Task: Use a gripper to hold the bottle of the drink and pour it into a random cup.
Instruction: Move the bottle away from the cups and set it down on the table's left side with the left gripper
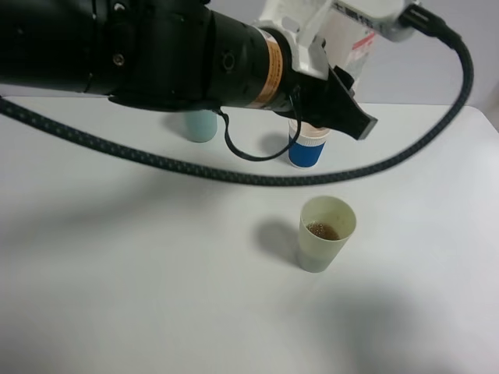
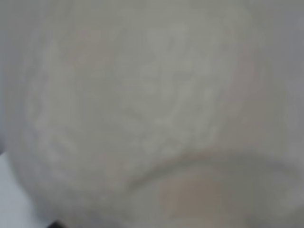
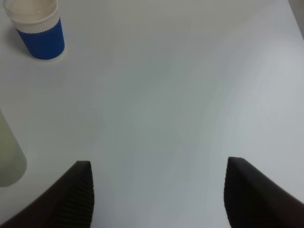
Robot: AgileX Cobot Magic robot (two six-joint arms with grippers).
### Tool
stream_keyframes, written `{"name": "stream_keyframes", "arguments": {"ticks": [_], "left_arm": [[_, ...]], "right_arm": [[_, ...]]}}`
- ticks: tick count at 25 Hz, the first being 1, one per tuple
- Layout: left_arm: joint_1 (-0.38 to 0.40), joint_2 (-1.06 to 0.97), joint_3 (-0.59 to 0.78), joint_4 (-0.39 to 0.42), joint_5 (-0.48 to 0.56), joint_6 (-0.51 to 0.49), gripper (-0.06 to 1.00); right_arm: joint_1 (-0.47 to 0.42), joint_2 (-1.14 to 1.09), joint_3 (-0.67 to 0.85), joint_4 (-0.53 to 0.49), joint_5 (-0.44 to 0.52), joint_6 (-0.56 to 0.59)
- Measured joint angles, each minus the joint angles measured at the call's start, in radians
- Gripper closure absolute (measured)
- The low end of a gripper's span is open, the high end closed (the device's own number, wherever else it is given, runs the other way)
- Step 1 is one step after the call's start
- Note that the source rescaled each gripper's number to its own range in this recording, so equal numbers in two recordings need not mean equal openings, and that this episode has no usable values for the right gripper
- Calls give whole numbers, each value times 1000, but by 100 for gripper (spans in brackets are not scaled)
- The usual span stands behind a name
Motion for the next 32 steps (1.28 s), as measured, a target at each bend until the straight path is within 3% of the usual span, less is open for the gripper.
{"name": "stream_keyframes", "arguments": {"ticks": [4, 7, 9, 14, 17, 19, 22, 26, 32], "left_arm": [[35, -7, 0, -41, -27, 7, 94], [68, -8, 0, -210, -66, 136, 94], [86, -9, 0, -380, -68, 303, 94], [121, -10, 0, -918, -50, 887, 94], [145, -11, 0, -1154, -22, 1163, 94], [168, -20, 9, -1247, -15, 1258, 94], [206, -52, 75, -1296, -58, 1303, 94], [265, -121, 212, -1305, -205, 1298, 94], [362, -203, 449, -1259, -454, 1207, 94]], "right_arm": [[0, 0, 0, 0, 0, 0], [0, 0, 0, 0, 0, 0], [0, 0, 0, 0, 0, 0], [0, 0, 0, 0, 0, 0], [0, 0, 0, 0, 0, 0], [0, 0, 0, 0, 0, 0], [0, 0, 0, 0, 0, 0], [0, 0, 0, 0, 0, 0], [0, 0, 0, 0, 0, 0]]}}
